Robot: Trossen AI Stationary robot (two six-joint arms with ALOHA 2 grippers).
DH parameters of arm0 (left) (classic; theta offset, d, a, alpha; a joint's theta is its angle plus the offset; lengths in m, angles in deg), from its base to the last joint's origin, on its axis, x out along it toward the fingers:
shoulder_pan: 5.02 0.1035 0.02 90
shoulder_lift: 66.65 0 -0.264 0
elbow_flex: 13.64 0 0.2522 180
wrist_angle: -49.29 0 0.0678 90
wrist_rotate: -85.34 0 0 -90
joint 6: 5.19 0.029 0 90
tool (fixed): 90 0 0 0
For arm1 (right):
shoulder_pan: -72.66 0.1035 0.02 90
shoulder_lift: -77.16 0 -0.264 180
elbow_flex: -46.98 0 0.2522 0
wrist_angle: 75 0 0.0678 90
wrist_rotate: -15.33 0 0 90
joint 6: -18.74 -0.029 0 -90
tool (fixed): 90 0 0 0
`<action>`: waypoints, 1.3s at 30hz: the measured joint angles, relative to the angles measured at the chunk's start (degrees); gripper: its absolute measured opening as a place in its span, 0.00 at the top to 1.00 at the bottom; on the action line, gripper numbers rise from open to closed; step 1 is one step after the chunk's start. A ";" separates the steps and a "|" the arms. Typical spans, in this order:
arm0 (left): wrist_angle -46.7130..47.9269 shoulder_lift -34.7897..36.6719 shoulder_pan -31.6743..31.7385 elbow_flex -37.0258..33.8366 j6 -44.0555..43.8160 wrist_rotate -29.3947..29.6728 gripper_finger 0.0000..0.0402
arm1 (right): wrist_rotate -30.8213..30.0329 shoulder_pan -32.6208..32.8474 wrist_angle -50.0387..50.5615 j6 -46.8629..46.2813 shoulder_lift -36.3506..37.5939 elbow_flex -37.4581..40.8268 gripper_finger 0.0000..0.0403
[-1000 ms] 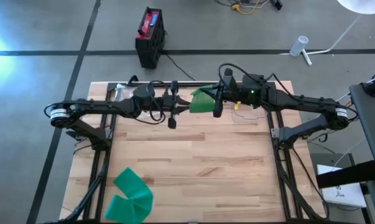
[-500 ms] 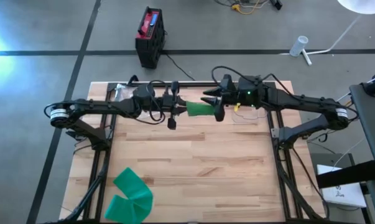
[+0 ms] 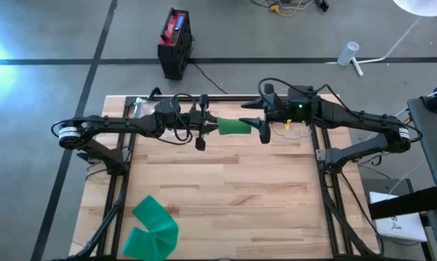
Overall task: Roll bandage
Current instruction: Roll the green bandage
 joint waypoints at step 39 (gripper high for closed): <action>7.91 -0.04 -12.92 0.04 49.87 17.85 0.98 | 15.21 3.00 9.75 -6.17 -13.45 -6.98 0.61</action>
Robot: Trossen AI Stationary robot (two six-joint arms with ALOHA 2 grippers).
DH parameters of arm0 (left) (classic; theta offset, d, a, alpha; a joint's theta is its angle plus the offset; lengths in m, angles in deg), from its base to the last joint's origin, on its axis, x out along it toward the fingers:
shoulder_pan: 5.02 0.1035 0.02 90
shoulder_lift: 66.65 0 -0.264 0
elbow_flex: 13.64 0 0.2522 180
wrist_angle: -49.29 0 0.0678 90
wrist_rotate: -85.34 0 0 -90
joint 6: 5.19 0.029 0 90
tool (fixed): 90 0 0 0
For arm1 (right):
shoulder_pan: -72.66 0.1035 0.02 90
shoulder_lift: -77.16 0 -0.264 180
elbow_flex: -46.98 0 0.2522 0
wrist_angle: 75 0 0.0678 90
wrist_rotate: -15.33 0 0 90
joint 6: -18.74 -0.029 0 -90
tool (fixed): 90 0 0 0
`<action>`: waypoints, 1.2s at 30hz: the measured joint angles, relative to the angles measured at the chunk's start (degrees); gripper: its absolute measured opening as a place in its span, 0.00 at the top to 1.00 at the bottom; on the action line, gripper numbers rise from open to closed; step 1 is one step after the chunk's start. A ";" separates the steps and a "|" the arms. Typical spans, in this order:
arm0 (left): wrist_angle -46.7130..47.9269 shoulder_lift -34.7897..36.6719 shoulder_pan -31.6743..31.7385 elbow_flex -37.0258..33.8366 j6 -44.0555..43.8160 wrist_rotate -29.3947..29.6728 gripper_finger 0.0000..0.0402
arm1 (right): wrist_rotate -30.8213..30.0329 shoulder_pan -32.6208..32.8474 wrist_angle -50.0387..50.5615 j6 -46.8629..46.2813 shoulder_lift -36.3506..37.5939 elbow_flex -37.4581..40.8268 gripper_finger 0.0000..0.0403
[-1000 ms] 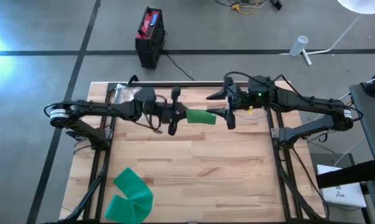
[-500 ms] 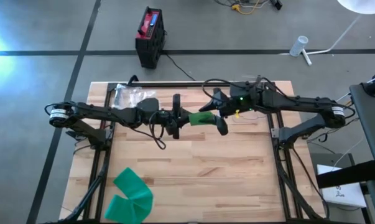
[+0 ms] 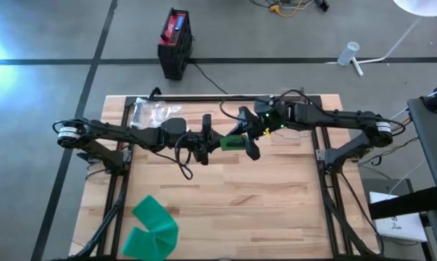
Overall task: Roll bandage
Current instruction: Roll the green bandage
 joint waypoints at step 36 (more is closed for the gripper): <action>2.40 0.44 -1.22 -0.04 -9.36 1.84 0.98 | -11.80 0.11 7.66 2.49 2.32 -0.08 1.00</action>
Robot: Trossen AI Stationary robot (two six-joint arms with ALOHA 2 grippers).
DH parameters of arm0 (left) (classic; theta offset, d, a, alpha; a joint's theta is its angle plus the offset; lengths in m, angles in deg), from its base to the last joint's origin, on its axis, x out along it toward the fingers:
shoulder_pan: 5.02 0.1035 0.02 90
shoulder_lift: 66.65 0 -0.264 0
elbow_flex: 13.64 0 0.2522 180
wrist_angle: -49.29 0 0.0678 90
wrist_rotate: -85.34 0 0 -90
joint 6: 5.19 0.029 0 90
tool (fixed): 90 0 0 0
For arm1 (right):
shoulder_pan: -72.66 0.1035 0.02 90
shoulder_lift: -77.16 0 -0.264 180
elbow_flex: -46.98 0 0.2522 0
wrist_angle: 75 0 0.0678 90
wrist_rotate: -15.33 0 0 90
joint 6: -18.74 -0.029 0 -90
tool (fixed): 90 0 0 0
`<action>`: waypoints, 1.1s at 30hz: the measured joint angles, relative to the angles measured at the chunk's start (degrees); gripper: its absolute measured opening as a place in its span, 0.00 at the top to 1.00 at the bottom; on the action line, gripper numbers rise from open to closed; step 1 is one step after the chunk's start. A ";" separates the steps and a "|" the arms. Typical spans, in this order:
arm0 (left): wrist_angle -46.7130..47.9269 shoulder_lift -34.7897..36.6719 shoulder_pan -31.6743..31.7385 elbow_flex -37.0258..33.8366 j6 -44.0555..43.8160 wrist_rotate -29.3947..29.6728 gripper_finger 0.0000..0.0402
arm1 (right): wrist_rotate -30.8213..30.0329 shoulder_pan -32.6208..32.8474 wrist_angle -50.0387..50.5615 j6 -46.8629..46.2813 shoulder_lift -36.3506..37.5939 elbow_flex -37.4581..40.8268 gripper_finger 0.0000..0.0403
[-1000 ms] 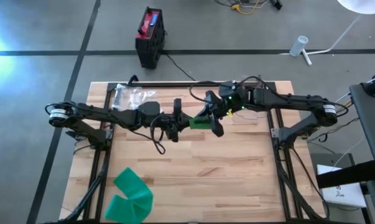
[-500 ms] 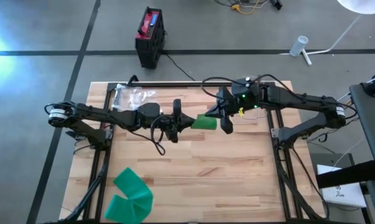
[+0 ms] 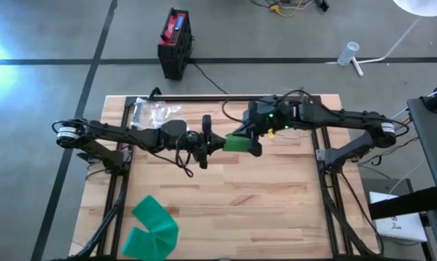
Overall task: Roll bandage
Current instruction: Roll the green bandage
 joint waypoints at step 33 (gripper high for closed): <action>1.41 0.07 -0.04 0.00 -37.47 -4.68 0.98 | -9.10 0.74 0.06 6.03 6.36 -0.22 0.58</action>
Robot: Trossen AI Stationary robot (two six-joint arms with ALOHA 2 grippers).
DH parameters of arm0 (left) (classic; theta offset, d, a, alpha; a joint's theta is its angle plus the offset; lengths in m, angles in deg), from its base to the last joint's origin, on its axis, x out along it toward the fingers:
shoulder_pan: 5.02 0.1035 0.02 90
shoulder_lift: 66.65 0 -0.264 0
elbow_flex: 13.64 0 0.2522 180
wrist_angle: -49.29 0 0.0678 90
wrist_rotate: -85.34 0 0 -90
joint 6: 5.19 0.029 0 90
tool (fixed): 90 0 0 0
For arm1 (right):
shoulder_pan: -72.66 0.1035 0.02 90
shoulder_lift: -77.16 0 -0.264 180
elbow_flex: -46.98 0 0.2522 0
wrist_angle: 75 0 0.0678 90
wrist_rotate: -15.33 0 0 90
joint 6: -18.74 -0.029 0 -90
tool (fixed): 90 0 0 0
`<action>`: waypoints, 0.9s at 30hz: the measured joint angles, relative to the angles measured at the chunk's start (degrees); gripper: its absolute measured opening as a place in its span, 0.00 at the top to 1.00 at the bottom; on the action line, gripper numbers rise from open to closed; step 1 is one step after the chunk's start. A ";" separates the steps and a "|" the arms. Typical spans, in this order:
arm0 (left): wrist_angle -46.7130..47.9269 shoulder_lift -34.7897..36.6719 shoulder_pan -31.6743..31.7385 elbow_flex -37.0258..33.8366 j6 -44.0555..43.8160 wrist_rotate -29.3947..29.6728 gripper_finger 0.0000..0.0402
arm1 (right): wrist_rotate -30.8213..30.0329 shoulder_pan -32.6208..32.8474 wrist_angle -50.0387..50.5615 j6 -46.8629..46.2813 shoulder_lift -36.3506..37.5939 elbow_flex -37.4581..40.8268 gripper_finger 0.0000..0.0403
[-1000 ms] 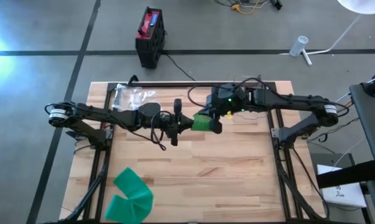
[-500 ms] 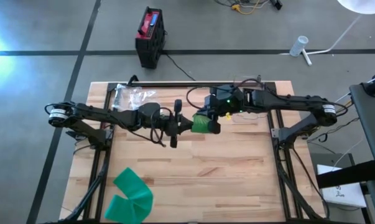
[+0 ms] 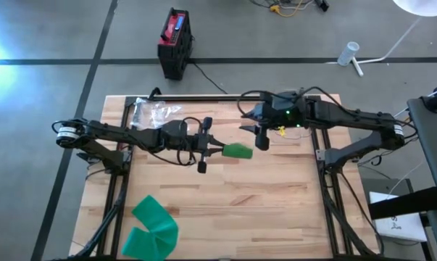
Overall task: Roll bandage
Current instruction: Roll the green bandage
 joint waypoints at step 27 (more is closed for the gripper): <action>3.85 2.31 2.30 0.00 -12.59 2.59 0.98 | -2.40 7.98 -2.22 3.94 -5.37 0.48 0.42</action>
